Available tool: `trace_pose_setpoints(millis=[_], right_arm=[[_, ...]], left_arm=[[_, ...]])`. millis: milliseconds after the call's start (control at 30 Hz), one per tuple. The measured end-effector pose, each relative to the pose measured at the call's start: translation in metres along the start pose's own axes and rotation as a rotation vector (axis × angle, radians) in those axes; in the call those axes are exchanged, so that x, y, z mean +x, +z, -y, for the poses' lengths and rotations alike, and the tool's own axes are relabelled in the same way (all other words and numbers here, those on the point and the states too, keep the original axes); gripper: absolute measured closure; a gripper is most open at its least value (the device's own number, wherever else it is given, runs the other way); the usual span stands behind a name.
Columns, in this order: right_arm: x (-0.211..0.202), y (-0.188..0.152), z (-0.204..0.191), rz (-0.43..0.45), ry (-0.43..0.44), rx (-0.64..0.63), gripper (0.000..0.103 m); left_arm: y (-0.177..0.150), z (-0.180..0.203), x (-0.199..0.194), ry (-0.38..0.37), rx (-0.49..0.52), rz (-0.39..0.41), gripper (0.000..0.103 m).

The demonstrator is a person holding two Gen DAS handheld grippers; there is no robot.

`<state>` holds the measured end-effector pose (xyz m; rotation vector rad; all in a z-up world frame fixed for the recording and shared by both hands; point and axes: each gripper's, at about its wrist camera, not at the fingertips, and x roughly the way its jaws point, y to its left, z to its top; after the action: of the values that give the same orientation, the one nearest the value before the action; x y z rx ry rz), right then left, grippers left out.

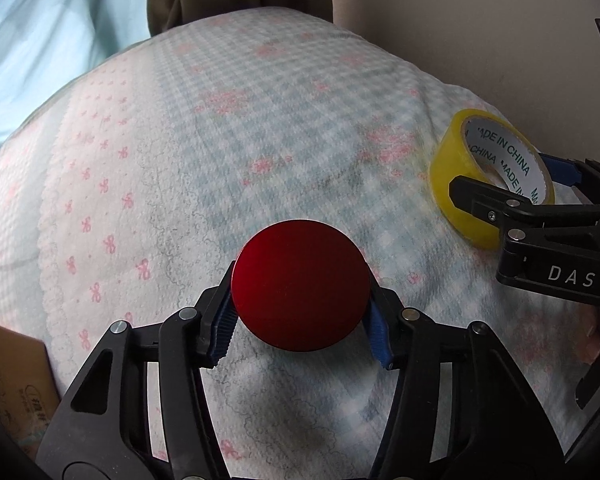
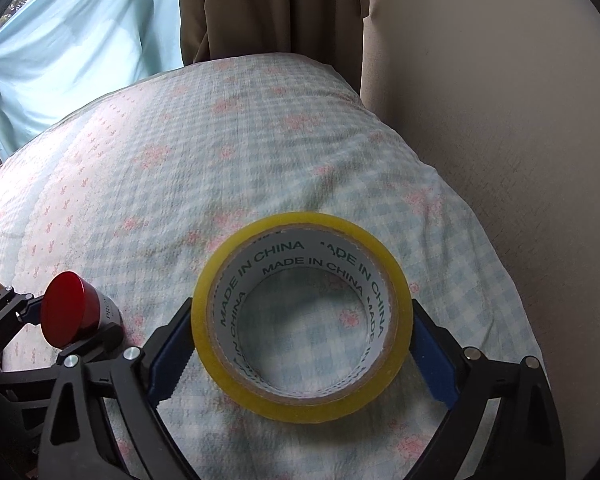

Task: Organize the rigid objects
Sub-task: 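Carry the red jar and yellow tape into the box and open both grippers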

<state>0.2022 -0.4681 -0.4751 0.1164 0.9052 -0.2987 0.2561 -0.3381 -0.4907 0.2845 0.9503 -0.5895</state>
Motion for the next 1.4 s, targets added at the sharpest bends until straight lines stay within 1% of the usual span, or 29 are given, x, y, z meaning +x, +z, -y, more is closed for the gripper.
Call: trace_pose_setpoints(millis=[167, 267, 367, 533, 700, 867, 1033, 1233, 1400], right_arm=[[-0.022, 0.008, 0.0, 0.017, -0.001, 0.011, 0.008], [-0.042, 0.018, -0.003, 0.027, -0.002, 0.023, 0.008], [-0.071, 0.029, -0.008, 0.038, -0.001, 0.032, 0.008], [-0.13, 0.049, -0.029, 0.052, 0.009, 0.029, 0.008], [-0.188, 0.065, -0.067, 0.058, 0.036, 0.025, 0.008], [-0.23, 0.068, -0.12, 0.035, 0.095, 0.026, 0.008], [-0.251, 0.061, -0.185, 0.002, 0.172, 0.018, 0.008], [-0.255, 0.051, -0.26, -0.035, 0.247, 0.003, 0.008], [-0.244, 0.048, -0.31, -0.067, 0.282, 0.019, 0.008]], left_arm=[[0.008, -0.002, -0.03, -0.019, -0.011, 0.027, 0.052], [0.017, -0.007, -0.059, -0.029, -0.022, 0.048, 0.052], [0.026, -0.016, -0.093, -0.041, -0.045, 0.066, 0.052], [0.036, -0.041, -0.159, -0.046, -0.069, 0.094, 0.052], [0.035, -0.084, -0.224, -0.035, -0.094, 0.109, 0.052], [0.016, -0.135, -0.28, 0.007, -0.114, 0.114, 0.052], [-0.011, -0.195, -0.323, 0.061, -0.171, 0.113, 0.052], [-0.05, -0.27, -0.352, 0.133, -0.23, 0.096, 0.052], [-0.086, -0.323, -0.352, 0.169, -0.265, 0.048, 0.052]])
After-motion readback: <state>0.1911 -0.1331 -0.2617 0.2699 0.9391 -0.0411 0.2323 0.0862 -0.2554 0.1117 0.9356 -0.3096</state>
